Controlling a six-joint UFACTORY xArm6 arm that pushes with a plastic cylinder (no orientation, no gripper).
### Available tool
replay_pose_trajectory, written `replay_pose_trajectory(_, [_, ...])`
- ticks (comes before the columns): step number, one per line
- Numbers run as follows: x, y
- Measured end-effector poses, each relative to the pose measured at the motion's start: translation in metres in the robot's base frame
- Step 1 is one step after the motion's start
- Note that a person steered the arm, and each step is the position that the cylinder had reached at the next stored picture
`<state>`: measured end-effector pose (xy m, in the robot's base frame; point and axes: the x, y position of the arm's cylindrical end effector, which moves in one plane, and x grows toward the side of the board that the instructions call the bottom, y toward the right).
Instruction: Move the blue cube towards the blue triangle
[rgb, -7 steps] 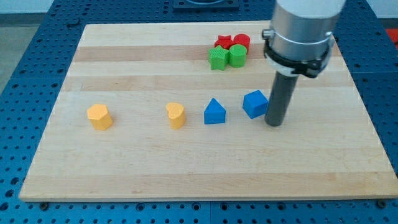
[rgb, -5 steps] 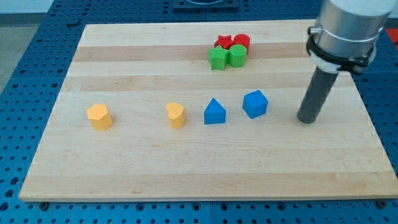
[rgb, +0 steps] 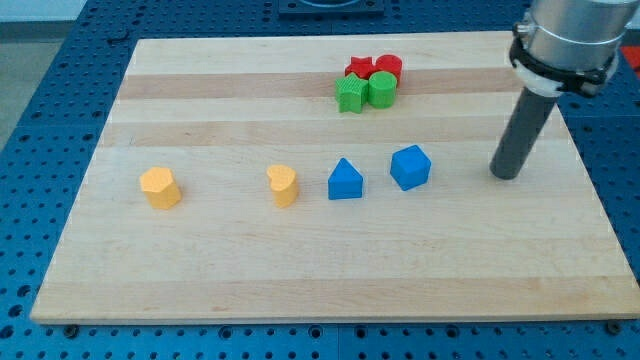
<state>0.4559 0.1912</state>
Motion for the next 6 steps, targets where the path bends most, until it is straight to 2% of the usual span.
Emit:
replay_pose_trajectory(2, [0.000,-0.050])
replay_pose_trajectory(5, [-0.014,-0.054])
replay_pose_trajectory(6, [-0.017,-0.071])
